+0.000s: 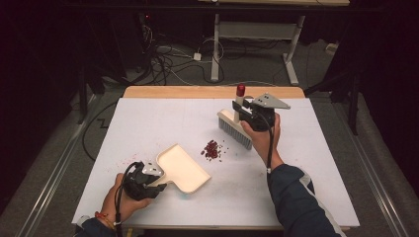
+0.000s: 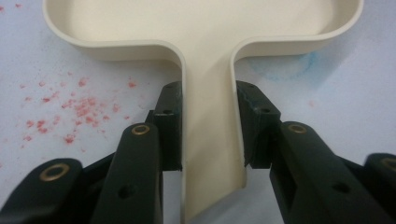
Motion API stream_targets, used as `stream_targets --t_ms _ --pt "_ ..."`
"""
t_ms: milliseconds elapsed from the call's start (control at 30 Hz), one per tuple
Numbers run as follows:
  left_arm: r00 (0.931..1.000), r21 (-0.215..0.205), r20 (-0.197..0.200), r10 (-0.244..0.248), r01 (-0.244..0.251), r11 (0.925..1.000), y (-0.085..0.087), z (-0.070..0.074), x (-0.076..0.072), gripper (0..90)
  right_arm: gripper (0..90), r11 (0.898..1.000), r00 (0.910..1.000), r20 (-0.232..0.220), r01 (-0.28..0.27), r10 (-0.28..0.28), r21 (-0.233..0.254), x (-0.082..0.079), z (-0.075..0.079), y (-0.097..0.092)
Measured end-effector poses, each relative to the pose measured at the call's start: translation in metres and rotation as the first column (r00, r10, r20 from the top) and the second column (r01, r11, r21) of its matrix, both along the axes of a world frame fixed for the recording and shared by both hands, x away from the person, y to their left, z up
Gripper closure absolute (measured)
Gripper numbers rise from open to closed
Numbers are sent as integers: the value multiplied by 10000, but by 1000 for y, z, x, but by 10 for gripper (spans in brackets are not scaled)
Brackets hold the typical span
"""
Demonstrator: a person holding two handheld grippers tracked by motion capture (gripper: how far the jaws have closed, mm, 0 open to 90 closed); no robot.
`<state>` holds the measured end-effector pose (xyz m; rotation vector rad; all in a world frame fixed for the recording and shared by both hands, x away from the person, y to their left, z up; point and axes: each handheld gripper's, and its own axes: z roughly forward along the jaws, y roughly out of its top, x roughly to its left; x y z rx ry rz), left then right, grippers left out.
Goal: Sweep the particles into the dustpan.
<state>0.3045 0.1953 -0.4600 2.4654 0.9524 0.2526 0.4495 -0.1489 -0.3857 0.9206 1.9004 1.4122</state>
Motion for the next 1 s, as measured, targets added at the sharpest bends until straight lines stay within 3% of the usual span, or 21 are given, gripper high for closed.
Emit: stream_targets --t_ms 200,367,467,1000 --pt "10000 108 -15 3 -3 9999 -4 -1 1 636 695 9975 9980 151 -601 607 -384 -17 -4 18" --pt "10000 108 -99 9 -8 9999 -8 -1 3 636 689 9948 9954 121 -947 952 -381 -30 -7 26" --pt "9996 67 -272 108 -106 9999 -13 -2 6 636 688 9936 9941 119 -1077 1081 -336 -36 -9 31" --pt "9996 178 -275 27 -22 9998 -29 -3 15 635 685 9880 9879 165 -1543 1543 27 -68 -13 54"
